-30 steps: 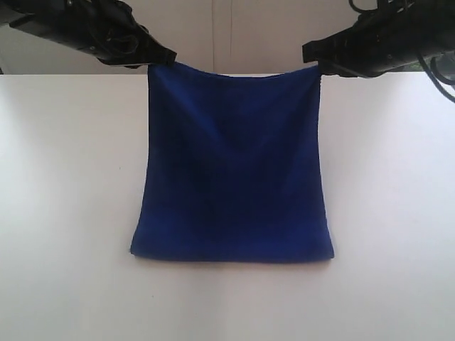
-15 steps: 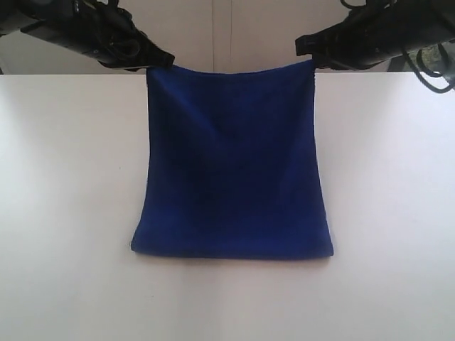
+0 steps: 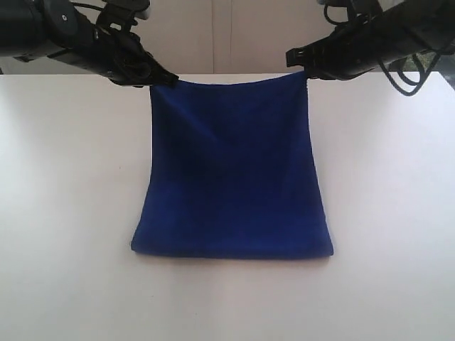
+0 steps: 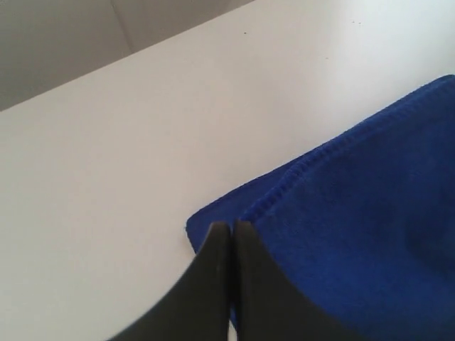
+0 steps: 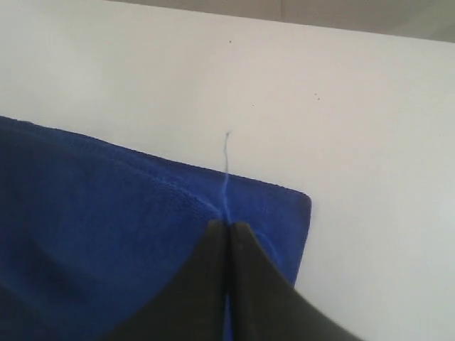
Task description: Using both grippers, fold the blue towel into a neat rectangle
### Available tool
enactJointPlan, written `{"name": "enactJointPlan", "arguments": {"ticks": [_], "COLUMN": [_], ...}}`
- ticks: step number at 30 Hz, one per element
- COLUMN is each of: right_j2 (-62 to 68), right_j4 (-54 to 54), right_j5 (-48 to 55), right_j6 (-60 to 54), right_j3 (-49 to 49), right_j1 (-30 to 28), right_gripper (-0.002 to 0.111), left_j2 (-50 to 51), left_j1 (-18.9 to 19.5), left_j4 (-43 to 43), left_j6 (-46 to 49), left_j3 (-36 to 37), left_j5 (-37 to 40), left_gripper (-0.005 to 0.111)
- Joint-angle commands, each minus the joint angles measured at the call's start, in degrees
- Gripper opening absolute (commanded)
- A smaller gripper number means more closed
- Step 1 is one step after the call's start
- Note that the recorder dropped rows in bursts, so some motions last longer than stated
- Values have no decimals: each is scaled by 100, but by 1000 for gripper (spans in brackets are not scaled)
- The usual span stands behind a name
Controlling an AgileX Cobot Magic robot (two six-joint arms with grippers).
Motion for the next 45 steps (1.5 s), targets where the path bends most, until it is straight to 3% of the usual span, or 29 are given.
{"name": "enactJointPlan", "arguments": {"ticks": [1,13,45], "right_j2": [207,491,1492], "right_j4": [-7,-7,-7], "right_j5": [-129,-169,-1391], "right_j6": [-7,-7,-7], "right_j3": [-133,-510,-534], "right_j1": [-22,-22,-22], "right_gripper": [0,0,0], "left_j2": [198,594,1686], "left_j1": [82,231,220], "left_j4": [-56,-56,-245], "left_j6": [16,16,155], "left_j3": [-338,-947,-1399], "left_j5": [156,464,-480], "left_gripper": [0,0,0]}}
